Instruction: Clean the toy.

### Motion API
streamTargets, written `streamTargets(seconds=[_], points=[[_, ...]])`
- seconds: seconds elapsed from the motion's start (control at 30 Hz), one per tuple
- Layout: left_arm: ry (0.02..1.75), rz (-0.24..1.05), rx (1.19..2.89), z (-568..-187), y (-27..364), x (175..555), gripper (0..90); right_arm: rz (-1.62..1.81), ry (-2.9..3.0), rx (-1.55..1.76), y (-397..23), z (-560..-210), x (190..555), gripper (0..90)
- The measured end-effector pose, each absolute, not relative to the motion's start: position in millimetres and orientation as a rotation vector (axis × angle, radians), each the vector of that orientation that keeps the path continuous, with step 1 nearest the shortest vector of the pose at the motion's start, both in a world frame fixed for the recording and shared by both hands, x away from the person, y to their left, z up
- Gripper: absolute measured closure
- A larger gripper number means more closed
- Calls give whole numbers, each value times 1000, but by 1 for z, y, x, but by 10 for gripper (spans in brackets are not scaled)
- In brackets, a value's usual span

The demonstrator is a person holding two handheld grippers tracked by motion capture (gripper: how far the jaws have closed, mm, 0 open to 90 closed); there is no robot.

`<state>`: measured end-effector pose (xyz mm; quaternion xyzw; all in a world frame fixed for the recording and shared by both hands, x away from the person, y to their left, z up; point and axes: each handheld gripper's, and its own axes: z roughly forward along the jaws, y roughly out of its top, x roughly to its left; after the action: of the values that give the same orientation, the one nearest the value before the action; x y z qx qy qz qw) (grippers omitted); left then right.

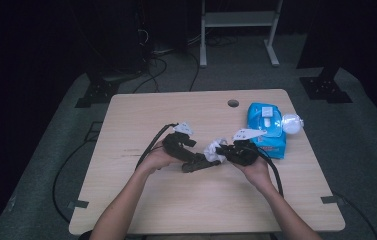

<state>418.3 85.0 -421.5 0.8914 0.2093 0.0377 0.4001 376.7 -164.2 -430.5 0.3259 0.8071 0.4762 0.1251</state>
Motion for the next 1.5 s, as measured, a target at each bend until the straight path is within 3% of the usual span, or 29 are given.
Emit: streamTargets(seconds=[0.47, 0.73, 1.03, 1.5], points=[[429, 128, 2281, -427, 74, 391, 309, 1395, 2377, 898, -174, -432, 351, 820], [383, 169, 2344, -450, 60, 372, 299, 1319, 2418, 876, -178, -449, 332, 818], [359, 202, 2304, -446, 62, 365, 283, 1332, 2430, 904, -189, -453, 330, 818], [360, 260, 2256, -435, 73, 362, 243, 1323, 2307, 994, -250, -437, 323, 818]])
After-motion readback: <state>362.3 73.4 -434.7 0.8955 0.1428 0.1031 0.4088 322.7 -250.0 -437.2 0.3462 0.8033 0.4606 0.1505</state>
